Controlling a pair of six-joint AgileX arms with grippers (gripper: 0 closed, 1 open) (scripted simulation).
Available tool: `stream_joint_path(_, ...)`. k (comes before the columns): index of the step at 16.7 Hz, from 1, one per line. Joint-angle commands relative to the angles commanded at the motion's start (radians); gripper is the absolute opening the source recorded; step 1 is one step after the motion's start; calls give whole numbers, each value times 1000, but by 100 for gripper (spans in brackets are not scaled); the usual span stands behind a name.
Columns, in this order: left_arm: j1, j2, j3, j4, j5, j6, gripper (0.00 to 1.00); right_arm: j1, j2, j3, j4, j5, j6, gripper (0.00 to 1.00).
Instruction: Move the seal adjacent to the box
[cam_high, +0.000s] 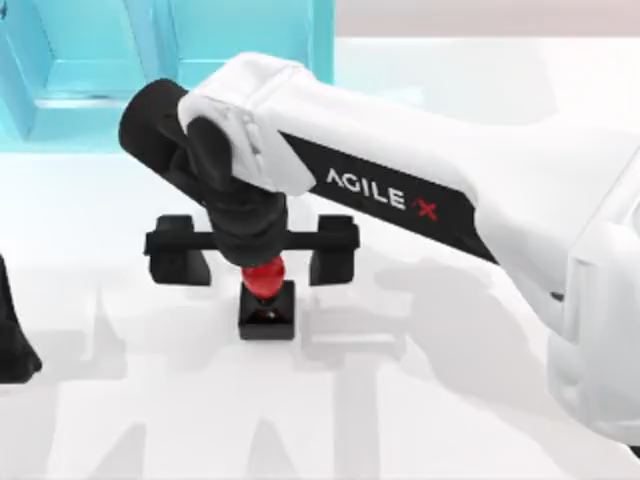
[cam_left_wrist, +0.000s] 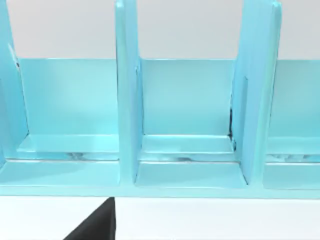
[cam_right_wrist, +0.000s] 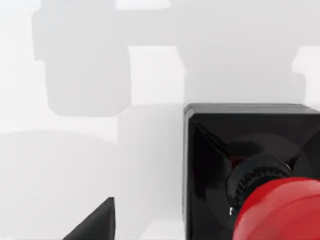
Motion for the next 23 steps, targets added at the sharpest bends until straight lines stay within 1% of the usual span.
stream_joint_path(3, 0, 0, 0, 0, 0, 0, 100, -5, 3, -73, 73, -1, -5, 100)
stream_joint_path(7, 0, 0, 0, 0, 0, 0, 100, -5, 3, -76, 77, -1, -5, 100)
stream_joint_path(20, 0, 0, 0, 0, 0, 0, 100, -5, 3, -76, 77, -1, -5, 2)
stream_joint_path(21, 0, 0, 0, 0, 0, 0, 100, -5, 3, -76, 77, -1, -5, 0)
stream_joint_path(23, 0, 0, 0, 0, 0, 0, 100, -5, 3, -76, 77, -1, -5, 0)
